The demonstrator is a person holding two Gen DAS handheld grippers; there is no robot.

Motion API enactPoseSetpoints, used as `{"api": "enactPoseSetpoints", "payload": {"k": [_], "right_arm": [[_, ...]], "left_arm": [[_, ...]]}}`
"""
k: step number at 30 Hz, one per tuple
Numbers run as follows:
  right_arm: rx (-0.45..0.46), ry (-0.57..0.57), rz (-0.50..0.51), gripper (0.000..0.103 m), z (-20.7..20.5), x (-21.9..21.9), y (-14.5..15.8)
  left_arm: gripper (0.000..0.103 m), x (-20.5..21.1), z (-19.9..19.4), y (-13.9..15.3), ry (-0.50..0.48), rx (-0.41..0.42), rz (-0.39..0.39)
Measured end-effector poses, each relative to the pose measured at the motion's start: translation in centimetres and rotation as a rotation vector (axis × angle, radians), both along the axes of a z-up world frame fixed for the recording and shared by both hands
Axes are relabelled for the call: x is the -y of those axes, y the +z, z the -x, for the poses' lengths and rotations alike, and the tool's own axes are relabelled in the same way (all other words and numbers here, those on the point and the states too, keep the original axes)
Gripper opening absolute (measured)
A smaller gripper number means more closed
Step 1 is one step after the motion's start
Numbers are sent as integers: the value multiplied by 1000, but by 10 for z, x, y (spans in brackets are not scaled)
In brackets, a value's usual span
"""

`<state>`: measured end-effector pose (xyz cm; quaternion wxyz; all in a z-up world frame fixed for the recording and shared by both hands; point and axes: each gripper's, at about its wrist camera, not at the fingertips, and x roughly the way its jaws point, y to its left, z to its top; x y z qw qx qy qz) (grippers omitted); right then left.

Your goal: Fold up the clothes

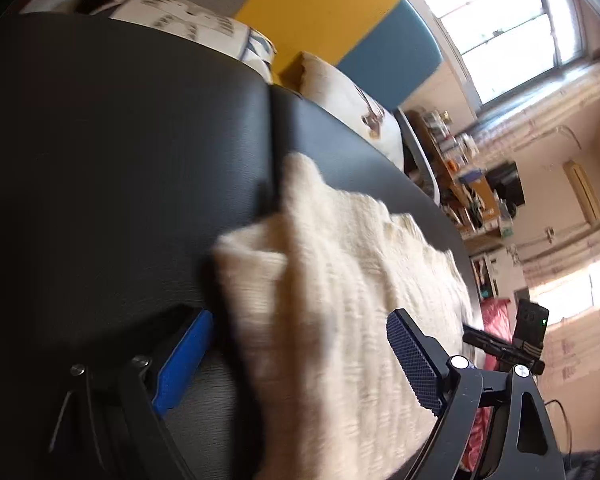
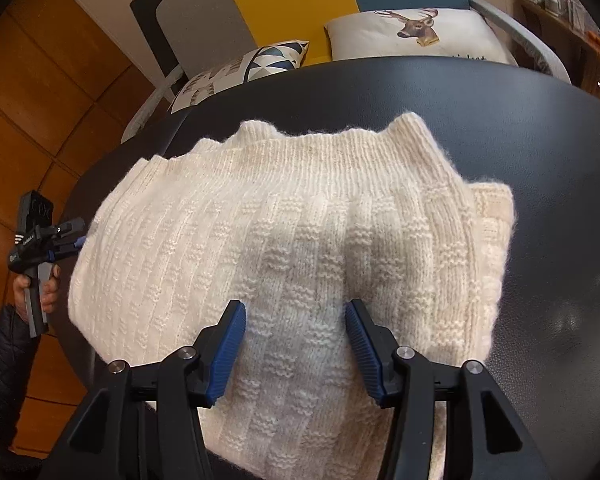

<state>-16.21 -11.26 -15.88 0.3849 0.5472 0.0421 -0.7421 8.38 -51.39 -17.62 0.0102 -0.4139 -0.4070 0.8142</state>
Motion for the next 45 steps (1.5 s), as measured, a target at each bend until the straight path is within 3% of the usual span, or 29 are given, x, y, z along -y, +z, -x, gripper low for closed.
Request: {"api": "enactPoseSetpoints", "payload": {"k": [3, 7, 8, 9, 10, 12, 14, 15, 16, 19, 21, 29, 35, 45], "right_arm": [[-18, -1, -16, 53, -2, 3, 1], [-37, -3, -30, 53, -5, 7, 1], [-42, 1, -35, 53, -5, 8, 1], [-49, 6, -40, 53, -5, 8, 2], [-55, 12, -45, 53, -6, 9, 3], [-55, 15, -42, 53, -5, 7, 6], [-55, 0, -30, 53, -4, 0, 12], [-49, -4, -30, 53, -2, -2, 11], [-43, -7, -31, 53, 0, -5, 9], [-25, -17, -34, 53, 6, -12, 3], [-13, -23, -36, 53, 10, -17, -1], [16, -18, -35, 53, 20, -31, -10], [22, 25, -21, 53, 24, -33, -12], [16, 118, -8, 53, 27, -49, -6]], "left_arm": [[89, 10, -3, -7, 19, -15, -88], [88, 7, 1, -6, 17, -3, -79], [80, 3, 4, -5, 2, 3, -71], [54, -3, 8, -4, -18, 18, -55], [49, -10, 13, -4, -34, 41, -19], [49, -21, 20, -2, -55, 77, 34], [49, -19, 21, -2, -27, 82, 3], [41, -20, 20, -1, -14, 85, 10], [24, -22, 20, 0, -6, 91, 35], [18, -32, 16, 9, 9, 73, 105], [17, -37, 12, 17, 33, 47, 130], [16, -61, -2, 64, 78, -100, 75], [15, -93, 12, 105, 73, -203, -8], [15, -145, 35, 148, 69, -281, -98]]}}
